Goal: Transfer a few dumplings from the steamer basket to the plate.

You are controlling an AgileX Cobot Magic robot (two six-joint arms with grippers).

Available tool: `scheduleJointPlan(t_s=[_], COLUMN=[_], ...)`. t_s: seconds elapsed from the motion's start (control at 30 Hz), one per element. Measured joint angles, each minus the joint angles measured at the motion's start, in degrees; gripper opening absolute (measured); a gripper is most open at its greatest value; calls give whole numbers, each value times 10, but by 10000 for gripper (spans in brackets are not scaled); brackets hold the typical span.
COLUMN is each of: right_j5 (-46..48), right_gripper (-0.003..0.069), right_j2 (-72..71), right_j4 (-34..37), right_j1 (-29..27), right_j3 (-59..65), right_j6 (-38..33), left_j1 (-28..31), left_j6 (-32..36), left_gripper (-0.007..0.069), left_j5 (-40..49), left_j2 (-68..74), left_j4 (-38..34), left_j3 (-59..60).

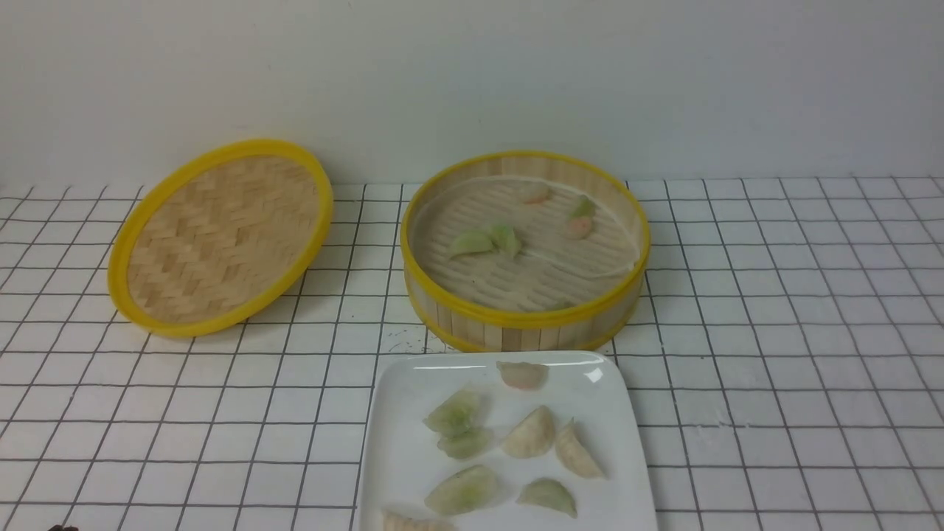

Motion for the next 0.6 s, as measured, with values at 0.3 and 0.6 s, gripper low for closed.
scheduleJointPlan(t_s=[0.3, 0.6], right_j5=[-11, -6], right_gripper=[-14, -14], right_j2=[0, 0], right_j4=[-6, -10], right_j1=[-251, -276], right_j3=[139, 161], right_j6=[0, 0], left_j1=[0, 0], left_j6=[0, 0], left_gripper=[-6, -6], left_j5=[0, 1], left_j2=[0, 0], left_j4=[0, 0], left_j3=[0, 0])
